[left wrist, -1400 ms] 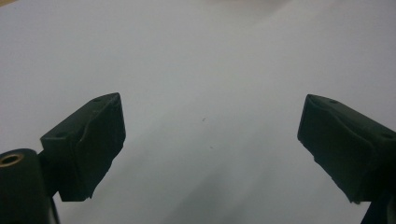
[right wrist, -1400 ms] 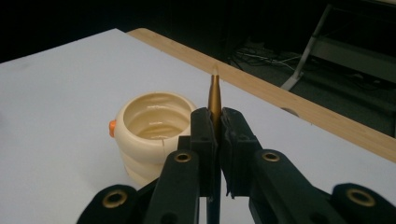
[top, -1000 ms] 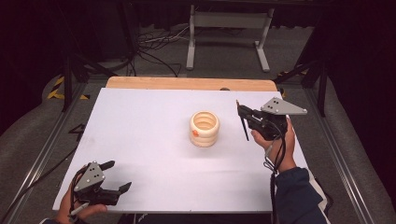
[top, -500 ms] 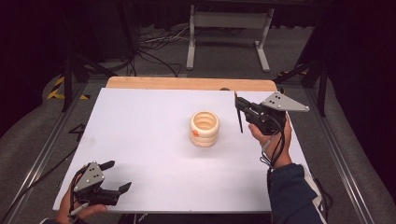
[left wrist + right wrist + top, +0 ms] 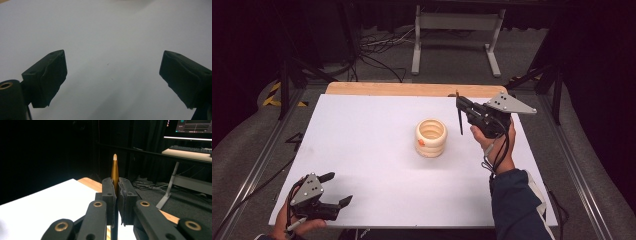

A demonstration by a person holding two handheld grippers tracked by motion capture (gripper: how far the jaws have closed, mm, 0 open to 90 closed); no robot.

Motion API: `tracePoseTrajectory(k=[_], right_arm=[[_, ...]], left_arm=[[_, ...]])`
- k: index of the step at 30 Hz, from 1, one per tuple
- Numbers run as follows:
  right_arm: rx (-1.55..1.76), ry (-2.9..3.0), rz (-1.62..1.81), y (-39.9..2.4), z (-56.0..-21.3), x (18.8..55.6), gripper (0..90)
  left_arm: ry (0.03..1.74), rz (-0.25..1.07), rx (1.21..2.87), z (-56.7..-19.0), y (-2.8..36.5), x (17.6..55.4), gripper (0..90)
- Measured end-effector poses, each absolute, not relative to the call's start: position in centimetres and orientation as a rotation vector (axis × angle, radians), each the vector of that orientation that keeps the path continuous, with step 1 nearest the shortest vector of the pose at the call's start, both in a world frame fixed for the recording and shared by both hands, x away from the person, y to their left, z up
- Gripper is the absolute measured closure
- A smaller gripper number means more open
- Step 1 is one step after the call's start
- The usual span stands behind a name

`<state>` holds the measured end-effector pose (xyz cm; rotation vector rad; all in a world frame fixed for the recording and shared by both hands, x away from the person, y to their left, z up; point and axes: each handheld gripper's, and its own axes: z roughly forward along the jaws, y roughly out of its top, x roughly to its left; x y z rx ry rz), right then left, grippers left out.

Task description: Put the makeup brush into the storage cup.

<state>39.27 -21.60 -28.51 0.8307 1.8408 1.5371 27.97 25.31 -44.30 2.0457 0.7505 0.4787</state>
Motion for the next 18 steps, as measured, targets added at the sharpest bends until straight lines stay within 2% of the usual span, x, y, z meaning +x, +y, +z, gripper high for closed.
tracePoseTrajectory(k=[18], right_arm=[[0.821,1.815,1.607,-19.5,-28.9,41.2,84.7]], left_arm=[[0.753,0.482,2.035,-44.2,25.6,27.7,8.6]])
